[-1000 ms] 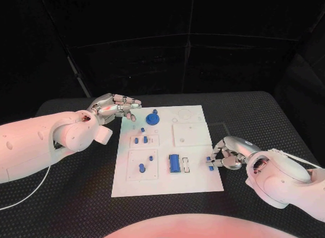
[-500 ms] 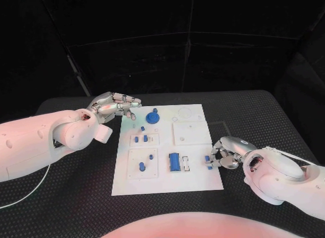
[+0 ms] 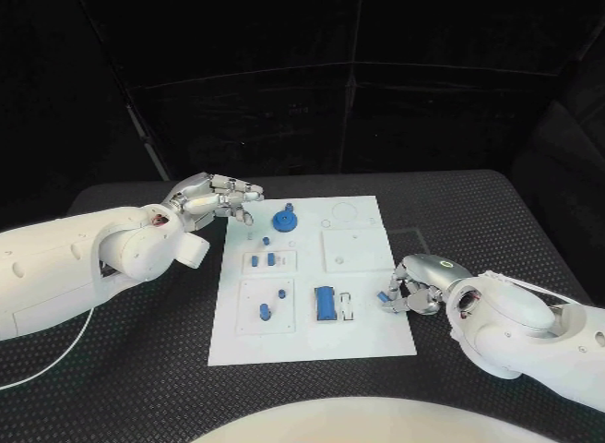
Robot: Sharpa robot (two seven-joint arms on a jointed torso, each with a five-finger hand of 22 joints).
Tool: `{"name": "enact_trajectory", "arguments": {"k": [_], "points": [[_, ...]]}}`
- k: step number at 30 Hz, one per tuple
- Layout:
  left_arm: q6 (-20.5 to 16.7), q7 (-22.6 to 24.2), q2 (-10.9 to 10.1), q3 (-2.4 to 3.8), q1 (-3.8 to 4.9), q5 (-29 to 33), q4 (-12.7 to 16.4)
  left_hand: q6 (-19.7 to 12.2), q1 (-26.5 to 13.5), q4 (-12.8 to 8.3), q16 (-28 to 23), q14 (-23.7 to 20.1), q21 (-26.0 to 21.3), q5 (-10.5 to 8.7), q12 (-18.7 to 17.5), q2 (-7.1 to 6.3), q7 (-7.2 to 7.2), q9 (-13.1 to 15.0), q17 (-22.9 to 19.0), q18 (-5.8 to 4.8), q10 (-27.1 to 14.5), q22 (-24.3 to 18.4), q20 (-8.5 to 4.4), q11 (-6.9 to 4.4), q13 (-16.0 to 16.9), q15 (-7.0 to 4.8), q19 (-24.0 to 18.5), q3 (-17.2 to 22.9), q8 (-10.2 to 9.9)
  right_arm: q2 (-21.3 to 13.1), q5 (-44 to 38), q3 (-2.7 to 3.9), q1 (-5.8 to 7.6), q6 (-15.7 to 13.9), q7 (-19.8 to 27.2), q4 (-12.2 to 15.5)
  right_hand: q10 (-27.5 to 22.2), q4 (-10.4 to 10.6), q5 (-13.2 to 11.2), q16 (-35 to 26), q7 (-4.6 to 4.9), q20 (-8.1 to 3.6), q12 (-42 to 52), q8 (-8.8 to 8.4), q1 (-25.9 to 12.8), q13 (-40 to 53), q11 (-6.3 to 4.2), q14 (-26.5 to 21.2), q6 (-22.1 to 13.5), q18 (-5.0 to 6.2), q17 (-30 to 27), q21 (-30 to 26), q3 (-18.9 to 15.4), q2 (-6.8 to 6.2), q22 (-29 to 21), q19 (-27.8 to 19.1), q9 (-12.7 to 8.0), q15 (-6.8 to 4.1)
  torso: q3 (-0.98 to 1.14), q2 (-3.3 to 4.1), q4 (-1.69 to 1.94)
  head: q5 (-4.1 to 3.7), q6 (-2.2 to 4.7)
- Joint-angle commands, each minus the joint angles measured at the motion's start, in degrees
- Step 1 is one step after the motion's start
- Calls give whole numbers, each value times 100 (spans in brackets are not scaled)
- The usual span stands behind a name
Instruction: Assemble the parts on the task board
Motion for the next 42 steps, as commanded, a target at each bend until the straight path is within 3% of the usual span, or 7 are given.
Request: {"name": "enact_trajectory", "arguments": {"k": [1,9,12,20,25,32,42], "points": [[70,56,0,4,6,23,13,-21,24,-15,15,-39,-18,-8,31,52,-5,-5,-6,76,-51,-6,7,-7,-3,3,-21,-29,-28,53,-290,-37,-34,417,-77,-58,8,-68,-19,-12,-5,-42,-41,-47,195,-804,-38,431,41,-1,728,-31,65,49,9,9,-10,-34,-2,11,-8,5,-4],[64,49,-14,4,6,23,25,-21,24,-15,15,-39,-18,-8,31,52,-5,-5,-6,76,-51,-6,7,-7,-3,3,-21,-29,-28,135,-518,-40,-35,528,-110,-92,-2,-54,50,-14,5,-44,-56,-84,207,-810,-33,430,42,0,728,-36,113,40,4,6,-13,-31,-4,2,-11,4,-12],[64,48,-16,4,6,23,28,-21,24,-15,15,-39,-18,-8,31,52,-5,-5,-6,76,-51,-6,7,-7,-3,3,-21,-29,-28,152,-558,-40,-35,438,-124,-80,4,-11,485,-9,-6,-52,-52,-129,231,-796,-44,433,81,-3,741,-29,216,26,25,18,-10,-39,0,3,-11,3,-19],[65,52,-17,4,6,23,26,-19,23,-15,17,-40,-19,-9,35,54,-7,-4,-10,76,-50,-7,7,-8,-2,3,-21,-30,-27,115,-262,-40,-35,-108,-169,97,83,65,1213,47,-57,-87,38,-179,331,-705,-91,458,176,-28,843,36,537,42,161,99,23,-79,6,-4,-18,10,-16],[65,57,-12,3,5,23,29,-15,20,-16,21,-41,-21,-10,44,59,-10,-3,-18,76,-46,-11,7,-10,-1,2,-20,-35,-24,89,72,-39,-34,-579,-185,248,114,97,1311,65,-66,-95,74,-186,326,-670,-98,465,201,-41,873,68,641,19,226,136,43,-86,4,3,-2,-1,-10],[50,71,-23,3,5,23,38,-14,24,-18,21,-41,-21,-9,45,61,-13,-3,-20,76,-46,-11,7,-11,-1,1,-20,-33,-24,88,603,-38,-34,-1230,-151,405,158,203,1358,85,-87,-106,121,-183,221,-626,-114,473,255,-47,909,86,735,-43,259,155,81,-98,0,2,-10,1,4],[43,84,-23,3,5,23,65,-12,31,-23,23,-42,-22,-8,49,66,-16,-2,-24,77,-43,-12,6,-14,-1,0,-19,-31,-23,202,1277,-38,-34,-1279,-88,425,182,331,1313,92,-96,-115,131,-195,-2,-609,-120,475,291,-50,922,94,795,-135,276,162,128,-104,-4,10,-7,-5,-11]]}}
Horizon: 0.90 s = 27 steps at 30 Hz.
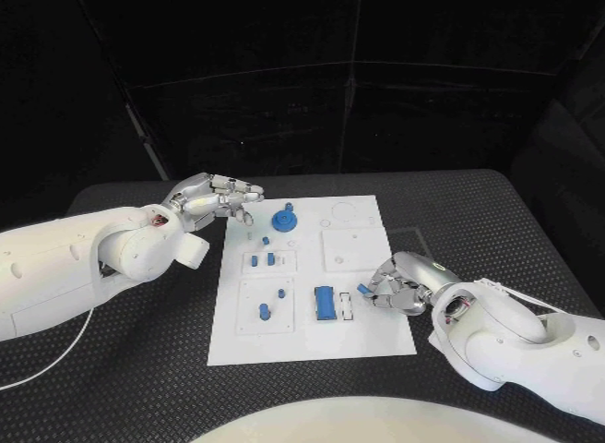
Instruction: Assemble the parts on the task board
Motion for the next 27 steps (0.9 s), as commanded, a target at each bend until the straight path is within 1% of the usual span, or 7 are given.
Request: {"name": "enact_trajectory", "arguments": {"k": [1,3,6,7,11,22,27], "points": [[38,84,1,4,6,23,22,-12,7,-7,23,-42,-22,-8,26,43,-16,-2,-5,77,-43,-7,6,-14,-1,0,-19,-14,-23,69,569,0,6,-64,37,-14,141,48,-33,39,-94,-1,31,8,-169,-588,-79,485,135,-49,928,29,5,-5,11,48,148,-53,-1,7,6,0,-9],[38,83,1,4,6,23,25,-12,7,-7,23,-42,-22,-8,26,43,-16,-2,-5,77,-43,-7,6,-14,-1,0,-19,-14,-23,106,655,0,6,68,25,-40,149,48,-19,42,-99,0,34,6,-305,-582,-82,486,156,-50,934,31,-2,-11,16,49,164,-54,1,7,11,8,-4],[36,81,-4,4,7,23,33,-12,7,-7,23,-42,-22,-8,26,43,-16,-2,-5,77,-43,-7,6,-14,-1,0,-19,-14,-23,171,763,-1,6,270,10,-93,165,42,158,51,-118,-7,49,16,-447,-565,-95,490,202,-49,952,32,-20,-30,20,49,194,-63,-3,9,15,2,-26],[35,81,-5,4,7,23,34,-12,7,-7,23,-42,-22,-8,26,43,-16,-2,-5,77,-43,-7,6,-14,-1,0,-19,-14,-23,193,789,-1,6,322,5,-112,168,44,172,52,-120,-8,50,17,-471,-563,-97,490,210,-49,953,32,-24,-31,20,49,200,-64,-4,6,7,8,-29],[36,79,-7,4,8,23,39,-12,7,-7,23,-42,-22,-8,26,43,-16,-2,-5,77,-43,-7,6,-14,-1,0,-19,-14,-23,264,847,-2,6,442,-10,-174,174,47,185,53,-126,-12,55,21,-526,-557,-102,490,226,-49,956,32,-31,-26,21,49,212,-68,-2,0,1,11,-37],[39,79,-7,4,10,23,54,-12,7,-7,23,-42,-22,-8,26,43,-16,-2,-5,77,-43,-7,6,-14,-1,0,-19,-14,-23,452,910,-5,6,485,-58,-332,184,46,186,55,-140,-19,55,33,-615,-554,-113,491,259,-51,960,36,-39,-7,33,54,238,-77,2,2,1,34,-66],[42,72,-10,5,11,23,59,-12,7,-7,23,-42,-22,-8,26,43,-16,-2,-5,77,-43,-7,6,-14,-1,0,-19,-14,-23,512,923,-5,6,488,-60,-353,192,46,169,58,-147,-23,63,38,-663,-545,-118,492,273,-50,966,35,-49,-6,31,52,252,-82,4,6,-2,46,-56]]}}
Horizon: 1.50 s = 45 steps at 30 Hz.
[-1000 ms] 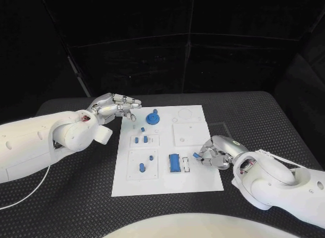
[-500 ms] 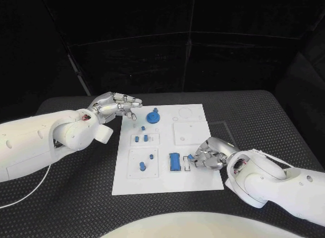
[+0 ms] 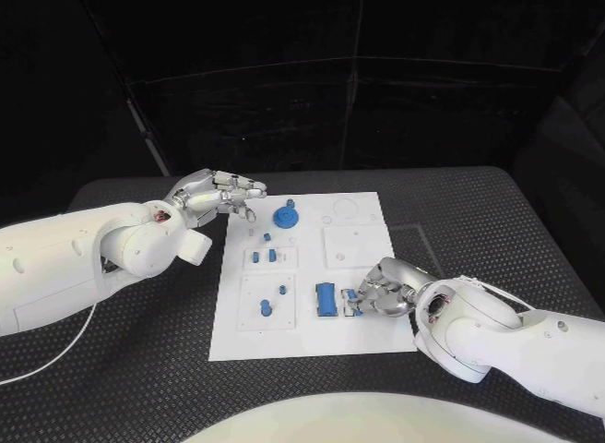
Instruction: Assemble the parts on the task board
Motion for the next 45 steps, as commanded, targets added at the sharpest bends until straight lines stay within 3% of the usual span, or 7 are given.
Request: {"name": "enact_trajectory", "arguments": {"k": [1,7,13,20,28,33,45], "points": [[43,70,-4,5,9,23,16,-12,8,-7,23,-42,-22,-8,27,43,-16,-2,-6,77,-43,-9,6,-14,-1,0,-19,-15,-23,37,74,-4,4,82,-16,3,32,-5,8,36,-35,-4,-3,9,-47,-139,2,472,79,-51,966,35,-30,7,4,33,-3,-42,4,3,-3,15,7],[54,58,-5,5,9,23,14,-12,8,-7,23,-42,-22,-8,27,43,-16,-2,-6,77,-43,-9,6,-14,-1,0,-19,-15,-23,66,78,-4,4,54,-13,11,48,1,15,42,-48,-11,11,20,-189,-123,-9,475,109,-52,978,36,-55,38,7,33,28,-50,3,-2,-6,14,-7],[71,47,-4,5,9,23,13,-11,7,-9,25,-43,-22,-9,31,43,-17,-2,-11,77,-42,-10,5,-15,-1,-1,-19,-17,-22,86,79,-4,4,4,-8,22,67,-2,293,49,-62,-24,26,25,-409,-99,-22,477,133,-55,992,43,-122,71,27,42,78,-62,4,-6,-7,17,-9],[82,37,-3,5,9,23,11,-10,7,-10,26,-43,-23,-10,33,43,-17,-2,-14,77,-41,-11,5,-15,-1,-2,-18,-19,-22,99,79,-4,4,-6,-9,7,82,3,206,55,-77,-32,35,44,-620,-83,-32,480,168,-56,1004,46,-221,94,37,47,128,-70,1,-2,0,15,-7],[92,31,8,5,9,23,-3,-10,7,-10,26,-43,-23,-10,33,43,-17,-2,-14,77,-41,-11,5,-15,-1,-2,-18,-19,-22,112,79,-4,4,-36,-4,-15,93,0,-714,52,-76,-33,32,53,-978,-67,-29,479,180,-57,1001,43,-469,150,43,46,209,-68,4,-5,-3,12,2],[97,28,16,5,8,23,-12,-10,7,-10,26,-43,-23,-10,33,43,-17,-2,-14,77,-41,-11,5,-15,-1,-2,-18,-19,-22,105,75,-4,4,-37,-3,-28,93,-5,-948,49,-77,-32,29,56,-1005,-61,-28,478,174,-56,997,41,-550,165,44,45,241,-68,5,-13,-2,3,6],[90,34,-3,4,7,23,-12,-10,7,-10,26,-43,-23,-10,33,43,-17,-2,-14,77,-41,-11,5,-15,-1,-2,-18,-19,-22,-46,-112,-4,3,84,111,75,89,-276,-1923,48,-65,-30,25,91,-389,-37,-20,478,154,-54,1001,26,-736,-72,37,33,362,-63,4,-8,-13,-12,25]]}}
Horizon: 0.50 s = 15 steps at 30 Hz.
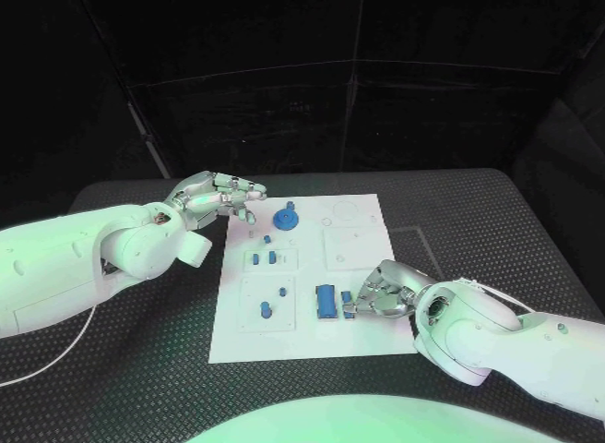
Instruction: Assemble the parts on the task board
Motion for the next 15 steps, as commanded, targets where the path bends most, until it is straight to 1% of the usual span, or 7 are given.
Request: {"name": "enact_trajectory", "arguments": {"k": [1,5,8,9,13,15], "points": [[64,44,-3,4,7,23,2,-10,7,-10,26,-43,-23,-10,34,43,-17,-2,-6,77,-41,-6,5,-15,-1,-2,-18,-19,-22,-42,-130,0,4,57,120,60,28,36,-94,26,44,-7,3,28,14,281,3,477,-16,-53,1001,3,-68,-6,-1,13,15,-21,0,0,-11,-19,0],[67,47,-1,4,6,23,-6,-10,7,-10,26,-43,-23,-10,34,43,-17,-2,-6,77,-41,-6,5,-15,-1,-2,-18,-19,-22,-106,-153,0,4,46,148,108,33,151,-274,29,46,0,7,41,-93,289,7,479,-12,-54,1006,6,-167,7,8,17,45,-15,1,-3,-13,-17,4],[69,47,2,3,6,23,-12,-10,7,-10,26,-43,-23,-10,34,43,-17,-2,-6,77,-41,-6,5,-15,-1,-2,-18,-19,-22,-131,-159,0,3,74,158,120,33,176,-301,28,45,0,6,44,-108,290,7,479,-11,-54,1006,5,-187,8,8,17,53,-16,0,-1,-12,-23,-10],[70,47,3,3,6,23,-12,-10,7,-10,26,-43,-23,-10,34,43,-17,-2,-6,77,-41,-6,5,-15,-1,-2,-18,-19,-22,-135,-160,0,3,97,161,122,33,178,-304,28,45,0,6,45,-110,290,7,479,-11,-54,1006,4,-190,8,8,16,54,-16,-3,5,-3,-34,-2],[72,47,7,3,5,23,-15,-10,7,-10,26,-43,-23,-10,34,43,-17,-2,-6,77,-41,-6,5,-15,-1,-2,-18,-19,-22,-139,-163,0,3,247,147,113,31,179,-318,28,43,0,0,47,-99,286,6,478,-11,-55,1005,6,-196,5,12,19,58,-16,-1,7,6,-35,5],[70,45,7,3,5,23,-14,-10,7,-10,26,-43,-23,-10,34,43,-17,-2,-6,77,-41,-6,5,-15,-1,-2,-18,-19,-22,-134,-182,0,3,302,133,96,30,146,-356,30,38,-1,-2,54,-21,287,1,479,-11,-54,1009,5,-197,-2,12,18,72,-19,-3,10,8,-33,6]]}}
